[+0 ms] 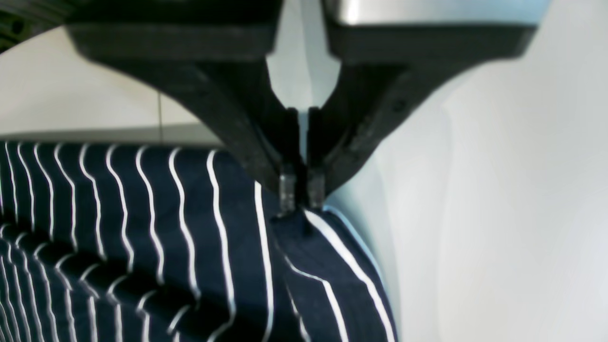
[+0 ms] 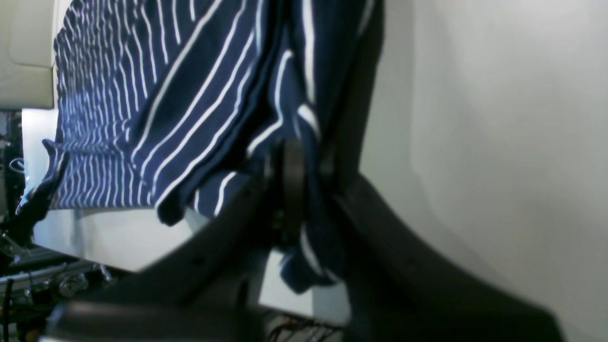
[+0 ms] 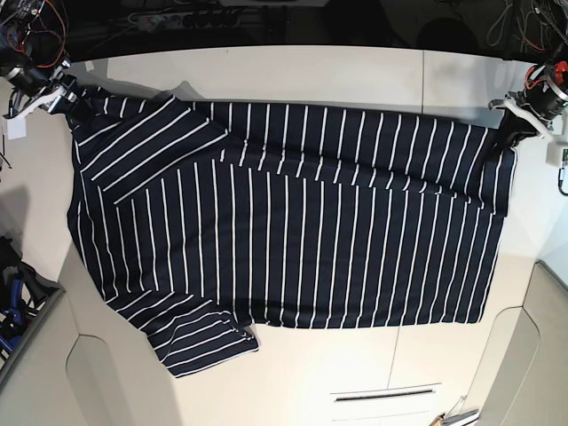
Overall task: Fold the T-shirt properly
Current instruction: 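Drag the shirt toward the robot with both grippers, then release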
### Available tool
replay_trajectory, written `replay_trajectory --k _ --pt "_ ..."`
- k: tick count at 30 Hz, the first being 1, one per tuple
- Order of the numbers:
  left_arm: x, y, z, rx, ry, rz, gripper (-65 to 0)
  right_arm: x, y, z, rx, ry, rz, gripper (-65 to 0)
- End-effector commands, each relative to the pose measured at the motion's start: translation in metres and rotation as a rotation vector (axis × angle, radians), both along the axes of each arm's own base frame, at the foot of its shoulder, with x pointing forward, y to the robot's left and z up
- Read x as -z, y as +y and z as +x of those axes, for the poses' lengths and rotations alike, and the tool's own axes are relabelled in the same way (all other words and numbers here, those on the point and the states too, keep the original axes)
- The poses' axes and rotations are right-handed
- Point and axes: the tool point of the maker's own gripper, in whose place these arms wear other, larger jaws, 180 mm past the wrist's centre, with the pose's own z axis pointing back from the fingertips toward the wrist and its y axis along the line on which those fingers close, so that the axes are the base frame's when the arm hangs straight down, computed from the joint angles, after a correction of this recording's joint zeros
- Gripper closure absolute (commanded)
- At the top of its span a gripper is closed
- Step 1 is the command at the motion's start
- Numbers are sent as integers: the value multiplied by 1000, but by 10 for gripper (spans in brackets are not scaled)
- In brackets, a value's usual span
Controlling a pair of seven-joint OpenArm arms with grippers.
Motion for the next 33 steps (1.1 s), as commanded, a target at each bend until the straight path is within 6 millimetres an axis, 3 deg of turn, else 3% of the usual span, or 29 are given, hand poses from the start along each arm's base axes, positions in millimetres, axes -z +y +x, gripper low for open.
replay_trajectory --k 1,11,29,33 --pt "-11 3 4 12 -33 18 0 -8 -7 1 -3 -23 -19 0" --pt "-2 -6 -16 51 37 -3 0 0 -7 -20 -5 29 -20 0" --pt "2 -9 -21 52 68 -18 0 -1 -22 -33 35 53 -37 0" --pt "3 -6 -22 28 79 -19 -158 0 -22 -33 34 56 -43 0"
